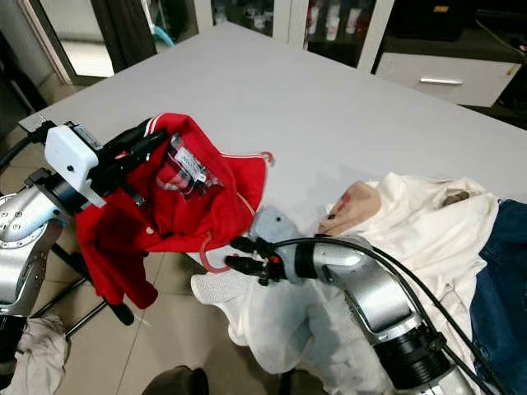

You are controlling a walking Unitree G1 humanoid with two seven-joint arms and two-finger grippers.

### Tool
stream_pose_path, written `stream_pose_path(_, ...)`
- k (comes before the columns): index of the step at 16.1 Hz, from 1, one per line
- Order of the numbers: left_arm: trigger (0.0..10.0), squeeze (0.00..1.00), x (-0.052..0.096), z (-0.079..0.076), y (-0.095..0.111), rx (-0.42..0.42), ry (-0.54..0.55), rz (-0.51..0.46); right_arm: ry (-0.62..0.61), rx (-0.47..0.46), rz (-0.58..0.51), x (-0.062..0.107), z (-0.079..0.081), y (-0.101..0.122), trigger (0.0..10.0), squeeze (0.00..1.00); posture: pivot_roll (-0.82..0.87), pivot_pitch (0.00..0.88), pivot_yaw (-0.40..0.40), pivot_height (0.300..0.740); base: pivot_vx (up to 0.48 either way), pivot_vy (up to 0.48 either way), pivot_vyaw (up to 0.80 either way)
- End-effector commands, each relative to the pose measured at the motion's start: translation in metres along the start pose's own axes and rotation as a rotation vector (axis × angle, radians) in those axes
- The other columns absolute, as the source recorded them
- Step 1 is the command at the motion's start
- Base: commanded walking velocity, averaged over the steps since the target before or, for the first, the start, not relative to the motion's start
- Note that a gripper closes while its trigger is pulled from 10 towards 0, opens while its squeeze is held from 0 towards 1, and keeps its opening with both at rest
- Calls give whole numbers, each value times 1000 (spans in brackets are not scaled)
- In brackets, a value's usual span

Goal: Hang hanger

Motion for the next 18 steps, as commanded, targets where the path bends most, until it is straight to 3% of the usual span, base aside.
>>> stream_pose_path(1, 10000, 0, 2, 2, 0, -13, -7, 8, -1, 24, -39, 1, 0, 10, 10000, 0, 66, 92, 62, 740, 0, 0, 0)
stream_pose_path(2, 10000, 0, 2, 1, -1, -8, -15, 11, -11, 78, -58, -3, 1, 15, 10000, 0, 63, 92, 60, 740, 0, 0, 0)
stream_pose_path(3, 10000, 0, 9, -10, -12, 20, -95, 68, -35, 123, -22, -22, 2, 11, 10000, 0, 57, 94, 60, 740, 0, 0, 0)
stream_pose_path(5, 10000, 0, 19, -15, -21, 17, -137, 120, -45, 110, 58, -38, 2, 3, 10000, 0, 59, 96, 55, 740, 0, 0, 0)
stream_pose_path(8, 10000, 0, 27, -6, -25, -18, -136, 162, -25, 109, 172, -43, 4, -17, 10000, 0, 78, 91, 41, 740, 0, 0, 0)
stream_pose_path(9, 10000, 0, 30, 3, -25, -38, -118, 174, -6, 118, 205, -42, 5, -24, 10000, 0, 78, 91, 41, 740, 0, 0, 0)
stream_pose_path(13, 10000, 0, 34, 15, -25, -64, -87, 184, -9, 110, 219, -44, 2, -25, 10000, 0, 77, 87, 30, 740, 0, 0, 0)
stream_pose_path(16, 10000, 0, 28, 17, -26, -67, -82, 175, 60, 115, 201, -62, 14, -21, 10000, 0, 74, 89, 24, 740, 0, 0, 0)
stream_pose_path(18, 10000, 0, 26, 18, -25, -72, -81, 171, 76, 126, 191, -74, 14, -15, 10000, 0, 73, 88, 21, 740, 0, 0, 0)
Point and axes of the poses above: a point about 5 cm out from each wrist's last joint towards the gripper, its own x axis pointing back from the gripper into the wrist, its own y axis along the axis of the wrist's last joint, z = x × y, the point moved 3 cm from there along -x, pointing out of the wrist towards the gripper, and after that the axes turned 1 degree about x, right-handed, at the moved point
